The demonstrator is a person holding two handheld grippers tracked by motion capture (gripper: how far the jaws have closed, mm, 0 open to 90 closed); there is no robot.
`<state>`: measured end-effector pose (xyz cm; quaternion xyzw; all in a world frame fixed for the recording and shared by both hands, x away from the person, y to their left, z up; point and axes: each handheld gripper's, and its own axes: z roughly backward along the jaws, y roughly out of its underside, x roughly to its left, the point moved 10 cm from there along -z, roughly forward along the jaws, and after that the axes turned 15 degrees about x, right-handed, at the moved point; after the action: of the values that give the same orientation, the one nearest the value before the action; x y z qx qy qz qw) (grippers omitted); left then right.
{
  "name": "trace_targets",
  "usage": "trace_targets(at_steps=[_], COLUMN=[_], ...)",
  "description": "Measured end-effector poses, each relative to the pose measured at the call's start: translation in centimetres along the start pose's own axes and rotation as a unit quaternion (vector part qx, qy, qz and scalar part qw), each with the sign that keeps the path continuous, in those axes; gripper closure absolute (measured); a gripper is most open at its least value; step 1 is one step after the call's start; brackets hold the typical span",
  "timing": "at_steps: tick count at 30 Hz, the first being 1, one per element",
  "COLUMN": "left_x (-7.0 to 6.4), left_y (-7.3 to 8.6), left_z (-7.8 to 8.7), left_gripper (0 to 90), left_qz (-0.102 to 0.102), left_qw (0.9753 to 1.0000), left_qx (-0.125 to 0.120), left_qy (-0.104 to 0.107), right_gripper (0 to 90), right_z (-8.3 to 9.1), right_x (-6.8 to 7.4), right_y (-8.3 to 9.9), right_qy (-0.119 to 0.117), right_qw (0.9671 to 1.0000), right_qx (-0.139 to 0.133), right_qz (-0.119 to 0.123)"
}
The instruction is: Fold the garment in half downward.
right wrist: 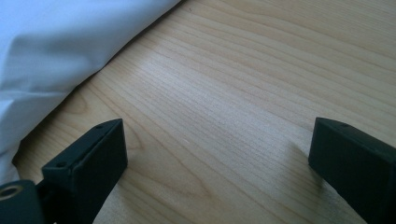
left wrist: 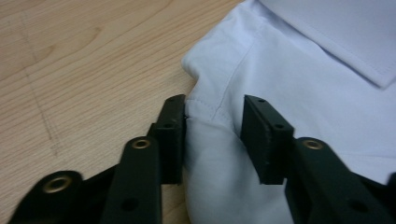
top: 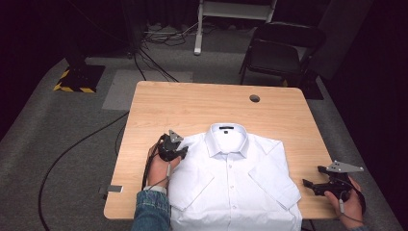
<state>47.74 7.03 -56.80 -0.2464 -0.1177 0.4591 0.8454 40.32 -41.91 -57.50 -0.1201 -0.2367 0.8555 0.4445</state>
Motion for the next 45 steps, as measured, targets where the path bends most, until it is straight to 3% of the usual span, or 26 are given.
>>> trace_targets(at_steps=[4, 7, 12, 18, 21, 27, 31, 36, 45], left_x=[-0.5, -0.8, -1.4, -2.4, -2.8, -3.9, -4.1, -4.0, -3.9], left_y=[-0.1, -0.1, 0.0, 0.2, 0.2, 0.4, 0.5, 0.7, 0.6], left_z=[0.0, 0.0, 0.0, 0.1, 0.1, 0.2, 0.3, 0.2, 0.2], left_gripper=[77.7, 80.0, 80.6, 80.6, 80.6, 80.5, 80.5, 80.5, 80.2], left_qz=[-0.004, -0.013, -0.020, -0.036, -0.044, -0.068, -0.066, -0.042, -0.046], left_qw=[0.9999, 0.9999, 0.9997, 0.9992, 0.9988, 0.9974, 0.9975, 0.9984, 0.9986], left_qx=[0.000, 0.001, 0.001, 0.011, 0.009, 0.011, 0.010, -0.011, -0.011], left_qy=[0.011, 0.006, 0.011, 0.016, 0.021, 0.021, 0.024, 0.036, 0.026], right_gripper=[4.3, 4.3, 5.6, 17.5, 18.1, 18.3, 18.3, 18.3, 19.6], right_z=[0.0, 0.0, 0.1, 0.3, 0.4, 1.2, 1.9, 2.5, 2.6], right_x=[0.0, 0.0, 0.1, 0.4, 0.5, 0.7, 0.8, 0.9, 1.5], right_y=[0.0, 0.0, 0.0, -0.1, -0.5, -1.8, -3.0, -4.5, -7.6], right_qy=[0.000, 0.001, 0.004, 0.002, 0.005, 0.007, 0.006, 0.012, 0.008], right_qw=[1.0000, 1.0000, 1.0000, 1.0000, 1.0000, 0.9999, 0.9997, 0.9995, 0.9990], right_qx=[0.000, 0.001, 0.000, -0.003, 0.005, -0.011, -0.023, -0.028, -0.033], right_qz=[0.000, -0.002, -0.008, -0.006, -0.002, 0.000, 0.003, 0.012, 0.028])
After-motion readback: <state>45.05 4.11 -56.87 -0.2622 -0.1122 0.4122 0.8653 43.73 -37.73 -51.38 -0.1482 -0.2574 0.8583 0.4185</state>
